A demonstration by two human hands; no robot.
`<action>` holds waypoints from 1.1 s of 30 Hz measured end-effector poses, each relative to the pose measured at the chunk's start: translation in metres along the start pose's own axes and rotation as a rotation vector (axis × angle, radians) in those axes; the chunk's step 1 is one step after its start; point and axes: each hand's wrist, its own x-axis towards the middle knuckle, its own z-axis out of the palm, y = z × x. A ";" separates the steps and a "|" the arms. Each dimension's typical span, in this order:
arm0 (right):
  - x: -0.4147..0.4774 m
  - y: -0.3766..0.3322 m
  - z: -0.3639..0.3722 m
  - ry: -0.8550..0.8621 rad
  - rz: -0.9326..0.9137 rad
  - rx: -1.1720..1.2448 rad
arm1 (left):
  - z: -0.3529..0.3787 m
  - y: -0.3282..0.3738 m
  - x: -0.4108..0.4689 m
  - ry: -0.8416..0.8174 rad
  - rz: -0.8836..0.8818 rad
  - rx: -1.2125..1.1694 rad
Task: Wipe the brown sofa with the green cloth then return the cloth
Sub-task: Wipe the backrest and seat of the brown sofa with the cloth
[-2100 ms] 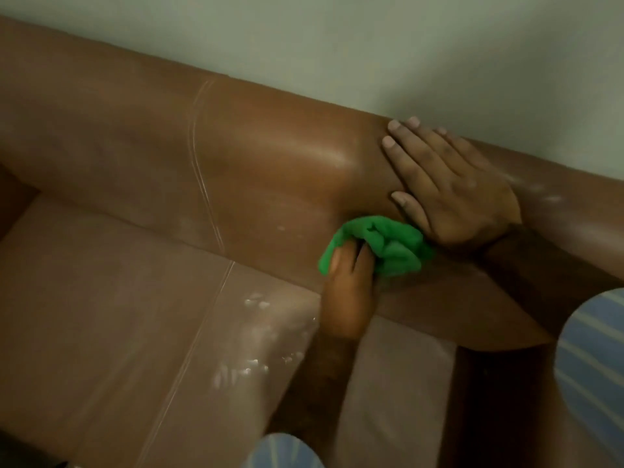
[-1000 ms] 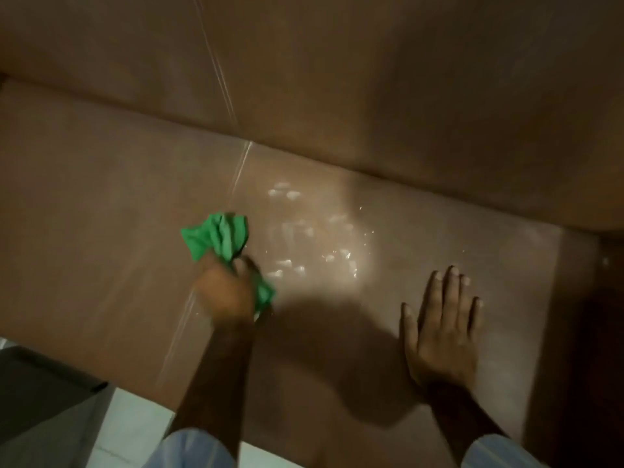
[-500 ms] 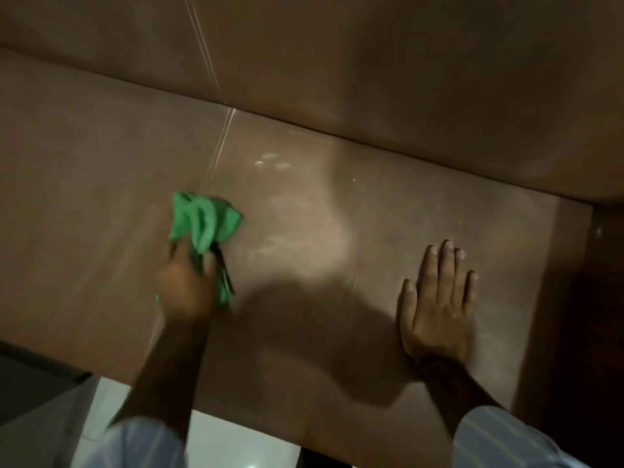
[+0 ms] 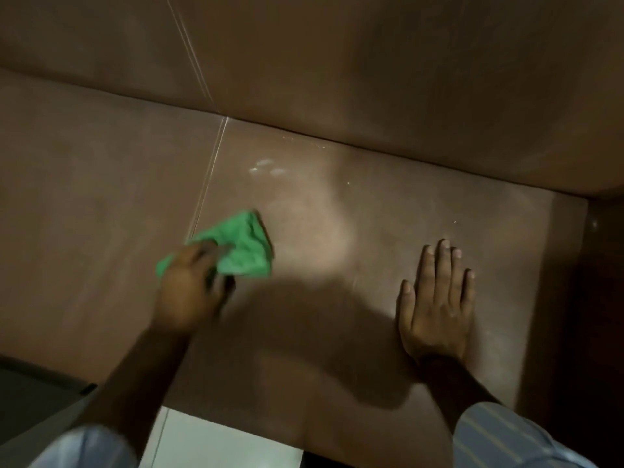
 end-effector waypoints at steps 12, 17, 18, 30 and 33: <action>-0.001 0.001 0.007 0.053 0.005 -0.006 | 0.066 0.230 0.155 -0.269 0.311 -0.327; -0.001 0.003 0.009 0.036 -0.002 -0.021 | 0.067 0.142 0.160 0.039 0.339 0.032; -0.001 0.003 0.009 0.030 -0.003 -0.021 | 0.062 0.109 0.159 0.128 0.177 0.059; -0.002 0.001 0.000 0.037 0.004 -0.006 | 0.064 0.140 0.121 -0.152 0.606 0.034; -0.002 -0.002 -0.002 -0.001 -0.004 0.017 | 0.035 0.060 0.106 0.033 0.204 0.077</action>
